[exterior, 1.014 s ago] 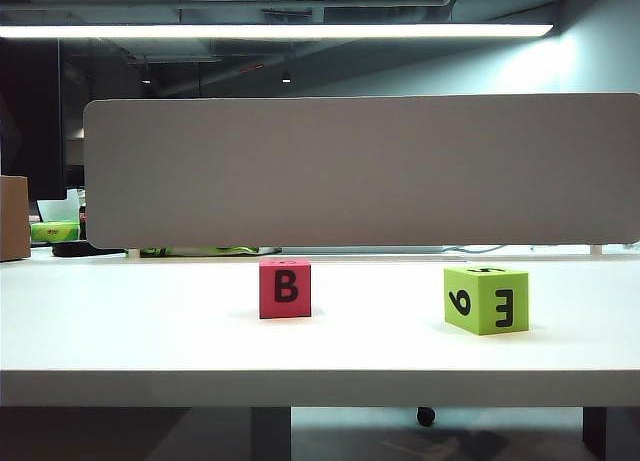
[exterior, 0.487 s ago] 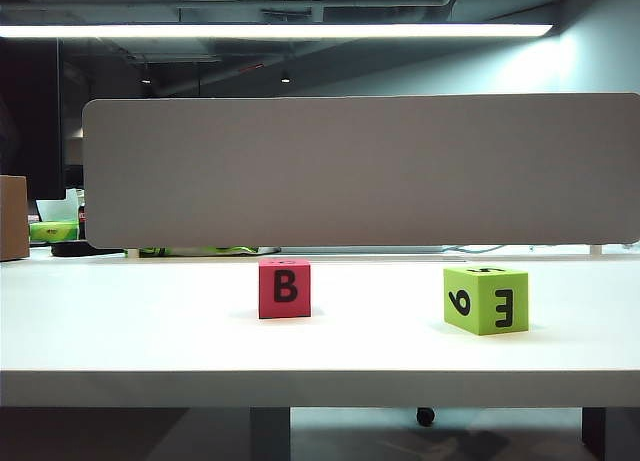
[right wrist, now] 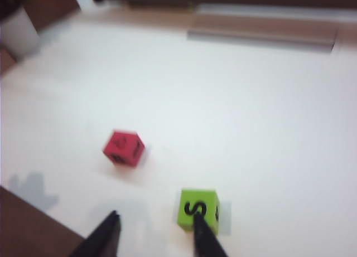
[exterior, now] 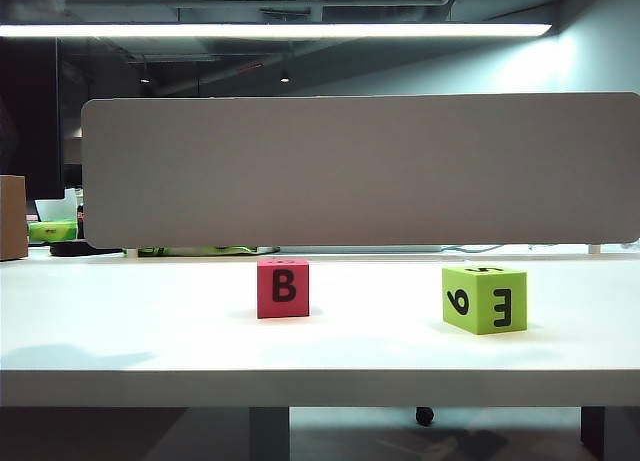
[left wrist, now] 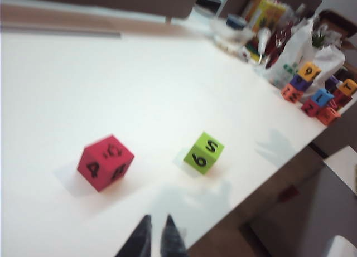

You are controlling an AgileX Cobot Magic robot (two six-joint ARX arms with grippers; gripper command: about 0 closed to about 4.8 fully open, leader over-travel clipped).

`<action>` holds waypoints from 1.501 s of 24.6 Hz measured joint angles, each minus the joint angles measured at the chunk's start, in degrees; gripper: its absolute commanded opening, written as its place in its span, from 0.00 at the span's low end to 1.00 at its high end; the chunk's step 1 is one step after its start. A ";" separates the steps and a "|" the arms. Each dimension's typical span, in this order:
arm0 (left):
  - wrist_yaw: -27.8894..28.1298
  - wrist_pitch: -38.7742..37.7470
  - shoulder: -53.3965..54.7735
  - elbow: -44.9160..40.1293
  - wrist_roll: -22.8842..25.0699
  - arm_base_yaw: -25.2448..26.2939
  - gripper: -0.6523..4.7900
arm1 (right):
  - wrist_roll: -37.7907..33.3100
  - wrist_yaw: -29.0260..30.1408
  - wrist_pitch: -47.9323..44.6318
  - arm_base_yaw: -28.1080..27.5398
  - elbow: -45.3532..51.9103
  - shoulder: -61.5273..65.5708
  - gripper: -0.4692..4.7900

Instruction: Stack the letter block on the right onto the letter block on the left.

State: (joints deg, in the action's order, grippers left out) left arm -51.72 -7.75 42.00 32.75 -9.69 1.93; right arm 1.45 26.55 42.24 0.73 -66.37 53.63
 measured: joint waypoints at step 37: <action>5.31 -14.56 -7.50 7.87 7.54 0.04 0.17 | 5.88 -25.22 14.58 19.98 -22.56 56.57 0.87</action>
State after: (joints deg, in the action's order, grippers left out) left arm -46.41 -22.30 34.50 40.62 -2.15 1.98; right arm 7.33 1.32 56.82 20.71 -88.92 110.19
